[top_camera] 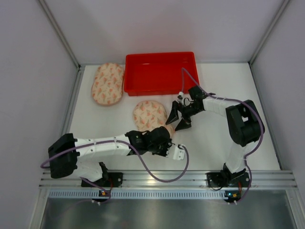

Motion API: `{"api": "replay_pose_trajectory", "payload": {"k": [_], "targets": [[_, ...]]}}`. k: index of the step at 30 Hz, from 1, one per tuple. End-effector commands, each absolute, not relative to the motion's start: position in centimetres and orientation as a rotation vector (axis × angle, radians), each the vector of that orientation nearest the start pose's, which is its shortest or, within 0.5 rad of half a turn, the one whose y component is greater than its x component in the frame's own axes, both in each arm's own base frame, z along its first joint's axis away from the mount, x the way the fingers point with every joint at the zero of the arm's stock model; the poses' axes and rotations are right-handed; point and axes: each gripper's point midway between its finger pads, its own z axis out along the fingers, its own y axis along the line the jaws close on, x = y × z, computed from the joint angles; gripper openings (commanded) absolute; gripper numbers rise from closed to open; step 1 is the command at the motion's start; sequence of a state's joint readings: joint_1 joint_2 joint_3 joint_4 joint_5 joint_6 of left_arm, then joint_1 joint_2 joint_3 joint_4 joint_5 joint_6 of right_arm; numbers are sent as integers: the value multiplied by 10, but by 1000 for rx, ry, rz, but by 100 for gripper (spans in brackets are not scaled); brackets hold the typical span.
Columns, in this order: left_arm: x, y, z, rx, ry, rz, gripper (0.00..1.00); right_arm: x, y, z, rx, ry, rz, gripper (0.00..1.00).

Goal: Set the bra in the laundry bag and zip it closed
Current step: Zip the laundry bag at the center of the board.

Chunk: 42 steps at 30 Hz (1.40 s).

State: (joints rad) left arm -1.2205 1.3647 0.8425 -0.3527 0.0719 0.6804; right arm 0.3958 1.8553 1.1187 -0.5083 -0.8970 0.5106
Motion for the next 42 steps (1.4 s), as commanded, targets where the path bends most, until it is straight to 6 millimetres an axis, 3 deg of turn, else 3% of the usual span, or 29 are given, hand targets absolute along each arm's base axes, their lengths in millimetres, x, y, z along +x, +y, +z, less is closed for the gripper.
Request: {"api": "replay_pose_trajectory", "payload": {"k": [1, 6, 10, 16, 21, 24, 26, 28, 33, 34, 36, 37, 42], "targets": [[147, -337, 112, 1946, 1393, -368, 0, 251, 259, 94, -110, 2845, 1443, 85], [161, -342, 116, 1950, 1372, -349, 0, 244, 265, 95, -92, 2844, 1558, 70], [176, -346, 116, 1918, 1411, -340, 0, 235, 263, 86, -43, 2885, 1585, 66], [198, -346, 114, 1903, 1438, -323, 0, 233, 255, 78, -80, 2920, 1478, 71], [200, -350, 118, 1909, 1413, -332, 0, 232, 257, 85, -83, 2880, 1494, 68], [200, -356, 124, 1901, 1402, -351, 0, 236, 260, 80, -65, 2889, 1477, 68], [198, -361, 127, 1898, 1394, -384, 0, 237, 266, 73, -56, 2905, 1488, 58], [196, -363, 129, 1893, 1396, -403, 0, 238, 271, 70, -47, 2904, 1523, 39], [178, -358, 130, 1959, 1370, -482, 0, 236, 276, 67, -56, 2927, 1561, 26], [174, -355, 131, 1967, 1363, -489, 0, 235, 276, 67, -60, 2928, 1561, 16], [166, -347, 126, 1994, 1374, -508, 0, 236, 275, 68, -57, 2919, 1564, 4], [161, -340, 124, 2003, 1381, -514, 0, 235, 275, 69, -58, 2918, 1567, 0], [147, -321, 121, 2029, 1417, -540, 0, 236, 274, 71, -46, 2903, 1584, 0]]}}
